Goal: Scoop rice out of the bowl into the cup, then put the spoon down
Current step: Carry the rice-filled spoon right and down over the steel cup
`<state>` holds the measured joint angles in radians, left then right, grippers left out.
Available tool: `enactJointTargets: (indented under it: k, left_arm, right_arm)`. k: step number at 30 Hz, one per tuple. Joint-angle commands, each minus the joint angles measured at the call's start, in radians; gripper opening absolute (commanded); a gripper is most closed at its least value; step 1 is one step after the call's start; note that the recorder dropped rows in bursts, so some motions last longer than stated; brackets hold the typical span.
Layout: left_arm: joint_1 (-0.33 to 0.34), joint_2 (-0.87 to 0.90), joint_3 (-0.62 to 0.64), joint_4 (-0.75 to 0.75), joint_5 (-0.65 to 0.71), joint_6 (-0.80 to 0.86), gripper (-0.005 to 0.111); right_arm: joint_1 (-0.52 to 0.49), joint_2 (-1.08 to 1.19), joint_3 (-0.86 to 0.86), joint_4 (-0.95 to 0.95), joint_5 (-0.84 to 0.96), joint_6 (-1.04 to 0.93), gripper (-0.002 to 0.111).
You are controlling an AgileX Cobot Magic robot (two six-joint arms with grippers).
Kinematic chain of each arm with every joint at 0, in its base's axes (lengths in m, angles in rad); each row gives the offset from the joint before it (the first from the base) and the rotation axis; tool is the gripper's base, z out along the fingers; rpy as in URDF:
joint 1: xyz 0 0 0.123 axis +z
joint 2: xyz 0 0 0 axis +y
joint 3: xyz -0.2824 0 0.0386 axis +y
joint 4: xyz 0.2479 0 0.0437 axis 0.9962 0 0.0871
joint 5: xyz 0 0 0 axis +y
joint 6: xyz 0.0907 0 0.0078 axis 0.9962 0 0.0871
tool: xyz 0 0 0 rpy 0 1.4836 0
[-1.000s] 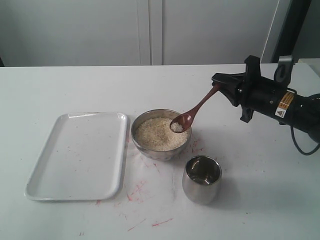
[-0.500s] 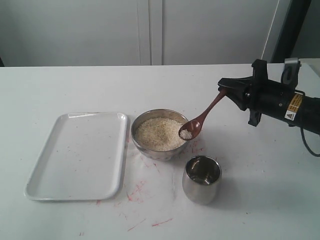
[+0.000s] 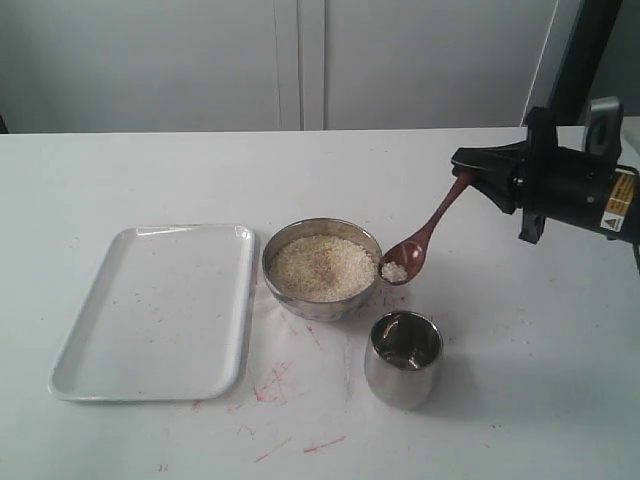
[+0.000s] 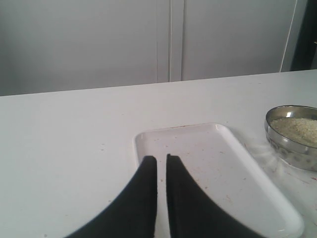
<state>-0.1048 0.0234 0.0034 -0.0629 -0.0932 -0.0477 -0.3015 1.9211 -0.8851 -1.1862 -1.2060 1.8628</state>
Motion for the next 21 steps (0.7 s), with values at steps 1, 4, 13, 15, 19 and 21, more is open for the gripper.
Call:
enactJointTargets:
  k: [1,4,13,15,19,21]
  left_arm:
    - [0.002,0.002,-0.003,-0.004,-0.011,-0.001,0.014]
    - [0.002,0.002,-0.003,-0.004,-0.011,-0.001,0.014]
    - [0.002,0.002,-0.003,-0.004,-0.011,-0.001,0.014]
    - [0.002,0.002,-0.003,-0.004,-0.011,-0.001,0.014]
    - [0.002,0.002,-0.003,-0.004,-0.011,-0.001,0.014]
    - [0.002,0.002,-0.003,-0.004,-0.011,-0.001,0.014]
  right_arm:
    - [-0.019,-0.045,0.003,-0.049,-0.015,0.025,0.0]
    - [-0.019,-0.061,0.003,-0.098,-0.015,0.046,0.0]
    - [-0.019,-0.107,0.003,-0.191,-0.015,0.073,0.0]
    - [-0.019,-0.109,0.003,-0.21,-0.015,0.073,0.0]
    - [-0.019,-0.109,0.003,-0.229,-0.015,0.073,0.0]
    - [-0.019,-0.109,0.003,-0.24,-0.015,0.073,0.0]
